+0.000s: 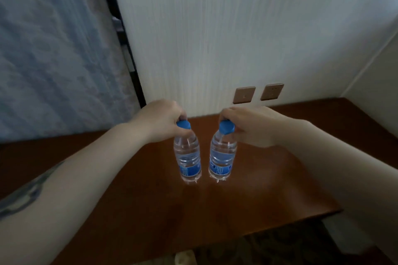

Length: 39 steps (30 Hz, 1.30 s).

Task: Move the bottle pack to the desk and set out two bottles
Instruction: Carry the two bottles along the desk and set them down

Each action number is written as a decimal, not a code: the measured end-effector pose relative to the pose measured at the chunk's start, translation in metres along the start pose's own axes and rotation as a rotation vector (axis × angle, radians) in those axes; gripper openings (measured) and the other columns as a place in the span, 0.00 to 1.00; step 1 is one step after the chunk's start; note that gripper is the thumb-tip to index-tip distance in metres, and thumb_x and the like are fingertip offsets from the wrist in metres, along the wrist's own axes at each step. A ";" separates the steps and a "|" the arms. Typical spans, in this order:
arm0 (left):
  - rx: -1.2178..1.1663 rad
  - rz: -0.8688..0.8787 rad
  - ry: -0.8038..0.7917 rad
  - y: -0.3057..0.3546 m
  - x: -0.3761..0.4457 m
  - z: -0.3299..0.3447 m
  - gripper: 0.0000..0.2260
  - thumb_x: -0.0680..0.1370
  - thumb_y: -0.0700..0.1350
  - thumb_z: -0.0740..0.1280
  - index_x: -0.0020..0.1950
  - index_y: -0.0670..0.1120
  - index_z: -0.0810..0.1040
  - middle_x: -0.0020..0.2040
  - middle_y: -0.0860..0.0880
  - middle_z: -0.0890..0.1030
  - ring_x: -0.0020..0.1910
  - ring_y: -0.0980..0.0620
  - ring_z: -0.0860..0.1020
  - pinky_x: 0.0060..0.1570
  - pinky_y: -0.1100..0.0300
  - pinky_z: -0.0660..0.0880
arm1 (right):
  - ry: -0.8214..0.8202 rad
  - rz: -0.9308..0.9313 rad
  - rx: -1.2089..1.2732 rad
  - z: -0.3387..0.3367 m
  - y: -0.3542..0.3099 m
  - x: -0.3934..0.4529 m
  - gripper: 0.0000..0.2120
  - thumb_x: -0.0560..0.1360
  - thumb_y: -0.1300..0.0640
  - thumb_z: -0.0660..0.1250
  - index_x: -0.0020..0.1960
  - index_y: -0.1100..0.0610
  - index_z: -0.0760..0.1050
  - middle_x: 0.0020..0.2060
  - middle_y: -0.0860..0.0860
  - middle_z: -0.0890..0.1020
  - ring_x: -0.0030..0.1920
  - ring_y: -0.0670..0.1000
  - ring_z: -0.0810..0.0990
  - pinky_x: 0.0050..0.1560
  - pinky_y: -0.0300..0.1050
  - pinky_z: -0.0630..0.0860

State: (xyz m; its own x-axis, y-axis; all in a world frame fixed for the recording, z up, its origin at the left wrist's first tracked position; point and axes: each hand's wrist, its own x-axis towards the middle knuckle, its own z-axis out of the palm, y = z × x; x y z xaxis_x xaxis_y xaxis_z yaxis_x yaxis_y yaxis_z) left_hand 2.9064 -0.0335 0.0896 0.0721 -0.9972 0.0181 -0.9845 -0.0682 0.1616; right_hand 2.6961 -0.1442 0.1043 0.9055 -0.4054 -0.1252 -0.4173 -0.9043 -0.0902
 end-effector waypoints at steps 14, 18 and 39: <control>-0.075 -0.176 0.012 -0.054 0.115 0.034 0.14 0.69 0.55 0.73 0.40 0.44 0.84 0.33 0.46 0.82 0.34 0.48 0.79 0.32 0.56 0.75 | 0.058 0.207 0.099 0.038 0.053 0.125 0.15 0.76 0.48 0.65 0.61 0.51 0.69 0.55 0.49 0.78 0.44 0.52 0.77 0.40 0.48 0.72; -0.094 -0.306 0.052 -0.069 0.139 0.037 0.14 0.68 0.55 0.75 0.38 0.43 0.84 0.33 0.46 0.82 0.33 0.48 0.79 0.32 0.55 0.75 | 0.131 0.256 0.175 0.040 0.058 0.160 0.14 0.77 0.49 0.65 0.60 0.53 0.70 0.54 0.51 0.78 0.43 0.52 0.74 0.39 0.48 0.68; -0.131 -0.593 0.052 -0.088 0.207 0.046 0.20 0.69 0.54 0.76 0.48 0.40 0.78 0.38 0.47 0.78 0.39 0.47 0.78 0.31 0.57 0.68 | 0.077 0.340 0.159 0.041 0.077 0.238 0.15 0.77 0.51 0.65 0.58 0.60 0.72 0.47 0.55 0.76 0.42 0.55 0.74 0.38 0.48 0.71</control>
State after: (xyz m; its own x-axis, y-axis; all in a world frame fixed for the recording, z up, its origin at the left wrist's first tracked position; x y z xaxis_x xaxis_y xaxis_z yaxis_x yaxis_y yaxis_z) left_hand 3.0002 -0.2349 0.0339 0.6127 -0.7877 -0.0643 -0.7467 -0.6036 0.2794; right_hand 2.8762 -0.3049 0.0269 0.7137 -0.6933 -0.1003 -0.6963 -0.6865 -0.2094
